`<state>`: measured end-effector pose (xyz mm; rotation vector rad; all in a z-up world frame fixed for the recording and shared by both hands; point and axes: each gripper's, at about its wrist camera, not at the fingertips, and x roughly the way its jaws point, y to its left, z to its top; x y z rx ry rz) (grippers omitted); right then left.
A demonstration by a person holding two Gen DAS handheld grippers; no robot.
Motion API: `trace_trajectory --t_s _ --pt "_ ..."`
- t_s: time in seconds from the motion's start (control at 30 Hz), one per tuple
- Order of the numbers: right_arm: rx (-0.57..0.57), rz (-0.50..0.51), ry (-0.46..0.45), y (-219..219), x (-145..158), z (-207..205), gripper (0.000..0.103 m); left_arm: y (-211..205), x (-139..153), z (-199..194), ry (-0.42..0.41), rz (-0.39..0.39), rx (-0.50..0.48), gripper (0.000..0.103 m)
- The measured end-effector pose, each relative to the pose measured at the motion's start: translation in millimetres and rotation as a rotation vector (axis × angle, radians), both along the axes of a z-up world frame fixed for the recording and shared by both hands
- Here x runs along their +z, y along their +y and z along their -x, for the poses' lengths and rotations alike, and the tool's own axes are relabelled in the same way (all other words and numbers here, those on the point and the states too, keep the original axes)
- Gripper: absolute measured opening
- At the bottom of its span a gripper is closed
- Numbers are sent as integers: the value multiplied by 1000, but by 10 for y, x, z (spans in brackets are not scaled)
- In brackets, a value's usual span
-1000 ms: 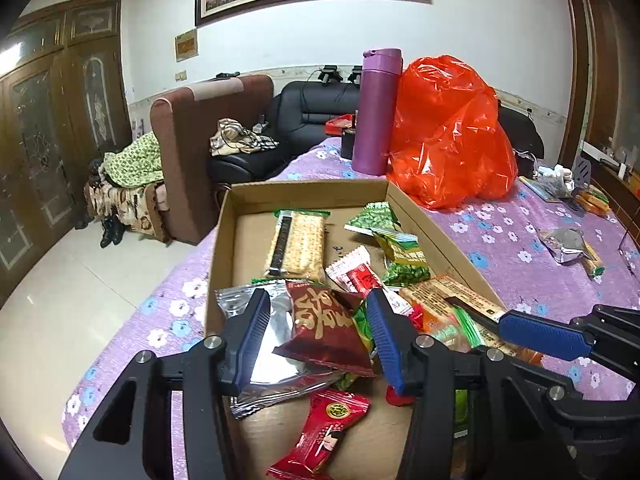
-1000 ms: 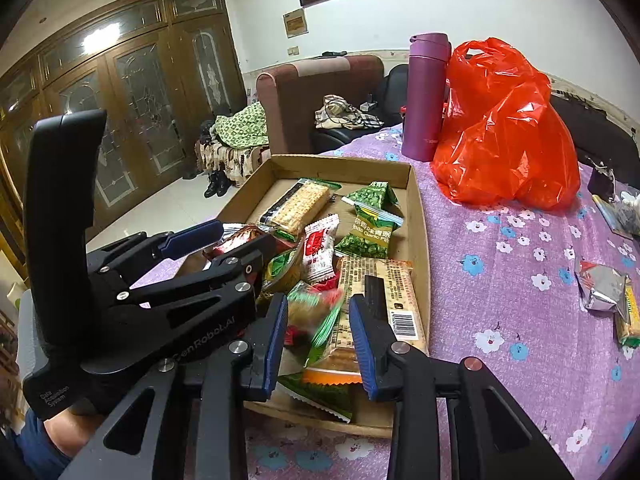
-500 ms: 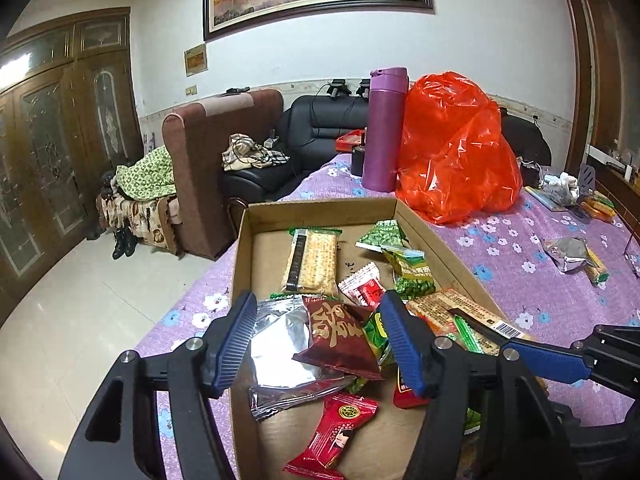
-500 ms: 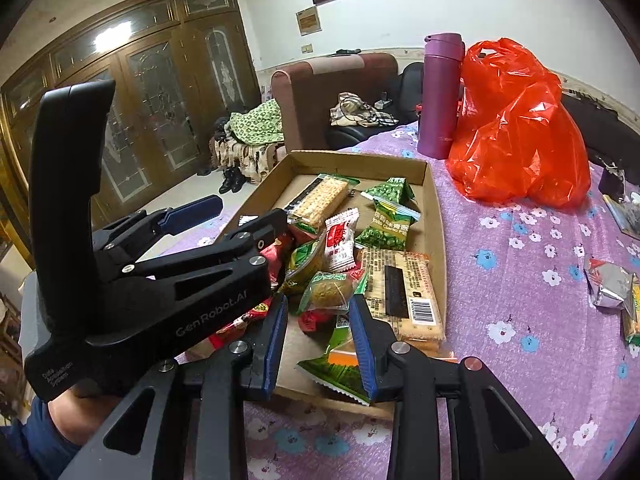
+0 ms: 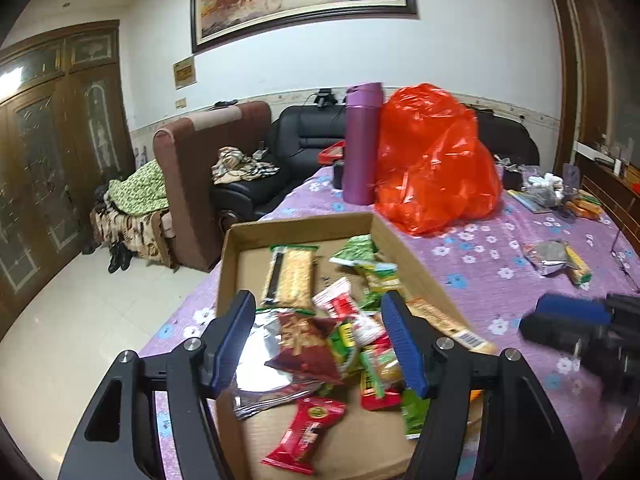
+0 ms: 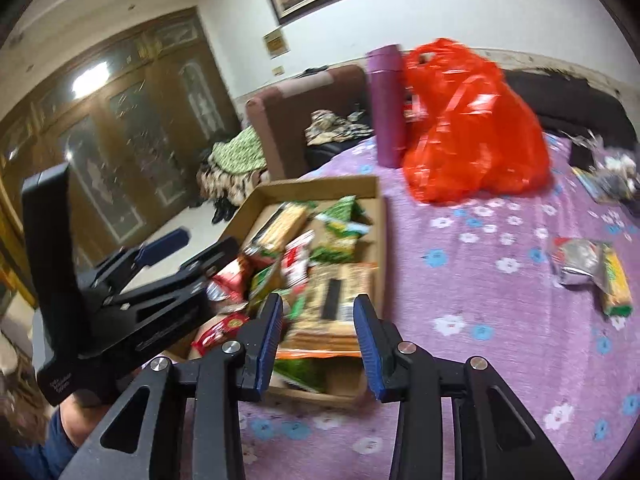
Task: Organize snacks
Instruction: 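Move both open grippers back toward the silver foil bag and cracker pack, then grasp the silver foil bag with the left gripper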
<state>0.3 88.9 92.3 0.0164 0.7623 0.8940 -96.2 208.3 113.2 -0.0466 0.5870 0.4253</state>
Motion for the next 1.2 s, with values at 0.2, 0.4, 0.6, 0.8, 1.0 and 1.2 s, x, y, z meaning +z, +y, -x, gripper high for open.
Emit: trace_trajectory --t_s 0.2,0.4,0.6,0.8,1.0,1.2 --pt "-172 -48 42 -712 157 -483 52 -311 136 -117 1 30 -106 70" --pt "-385 -70 166 -1573 64 -1040 53 -785 169 -544 72 162 -292 71" --pt "-513 -127 245 -2183 -279 -1341 53 -1336 79 -1301 172 300 -453 70" --pt "-556 -167 256 -2416 -304 -1360 53 -1598 -237 -2397 265 390 -464 70" --pt "-554 -188 262 -2459 -331 -1395 54 -1651 -773 -3256 378 509 -460 57" --pt "-550 -209 283 -2499 -356 -1395 54 -1650 -918 -3233 435 599 -507 55"
